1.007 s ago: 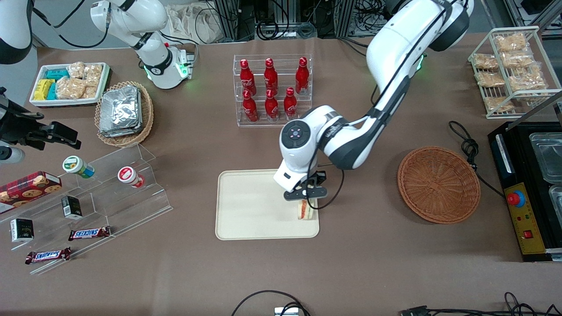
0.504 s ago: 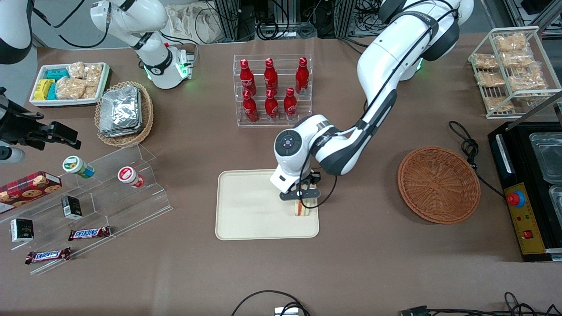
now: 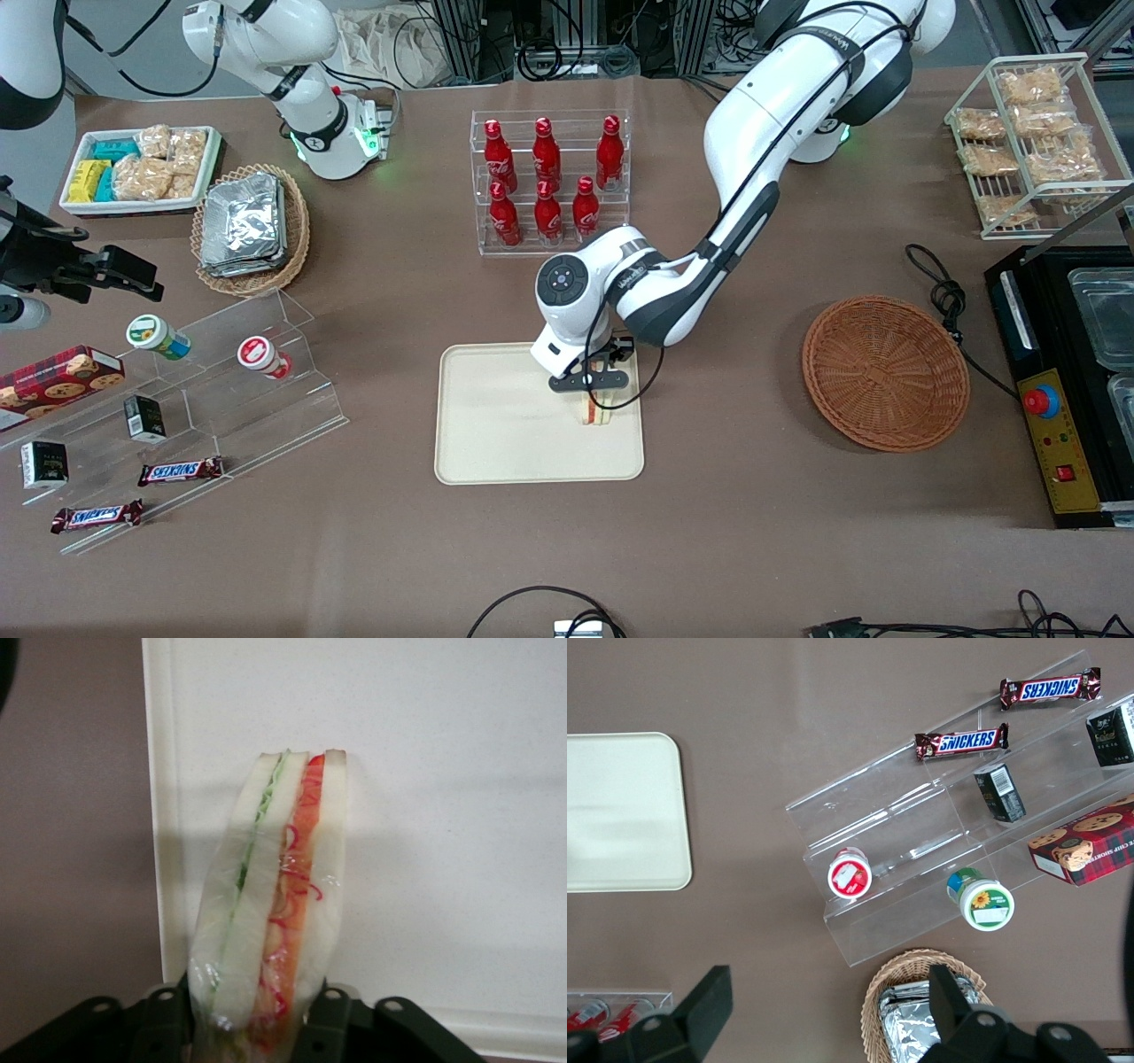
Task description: Place sandwich from basket to tray
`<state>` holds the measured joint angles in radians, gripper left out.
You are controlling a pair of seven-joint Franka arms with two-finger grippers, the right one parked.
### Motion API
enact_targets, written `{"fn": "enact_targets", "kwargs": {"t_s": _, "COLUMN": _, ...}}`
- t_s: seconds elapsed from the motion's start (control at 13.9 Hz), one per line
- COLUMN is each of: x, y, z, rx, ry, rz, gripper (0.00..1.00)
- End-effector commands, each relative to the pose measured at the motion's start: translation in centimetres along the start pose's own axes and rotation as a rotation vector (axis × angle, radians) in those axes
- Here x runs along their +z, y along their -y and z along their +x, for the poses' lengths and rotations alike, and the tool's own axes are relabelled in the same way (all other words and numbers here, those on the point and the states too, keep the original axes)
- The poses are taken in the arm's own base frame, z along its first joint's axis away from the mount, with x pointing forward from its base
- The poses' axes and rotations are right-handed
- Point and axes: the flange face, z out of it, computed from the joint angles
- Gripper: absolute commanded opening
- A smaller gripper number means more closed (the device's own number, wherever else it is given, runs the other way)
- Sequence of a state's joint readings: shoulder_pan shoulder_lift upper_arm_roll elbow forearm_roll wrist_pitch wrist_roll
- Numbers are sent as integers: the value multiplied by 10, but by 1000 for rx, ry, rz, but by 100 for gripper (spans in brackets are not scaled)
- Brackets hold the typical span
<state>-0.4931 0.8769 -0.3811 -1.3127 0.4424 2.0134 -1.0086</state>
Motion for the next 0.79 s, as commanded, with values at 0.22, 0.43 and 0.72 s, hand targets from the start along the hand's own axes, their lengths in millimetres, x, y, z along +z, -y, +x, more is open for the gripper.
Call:
{"fn": "enact_targets", "kwargs": {"t_s": 0.22, "x": -29, "y": 4, "z": 18, "rx": -131, "ry": -56, "rz": -32, "gripper": 100}}
{"fn": "enact_targets", "kwargs": {"t_s": 0.43, "x": -80, "y": 35, "z": 41, "rx": -220, "ry": -106, "rz": -46, "gripper": 100}}
{"fn": "enact_targets", "kwargs": {"t_s": 0.72, "x": -154, "y": 120, "z": 81, "rx": -340, "ry": -141, "rz": -13, "gripper": 100}}
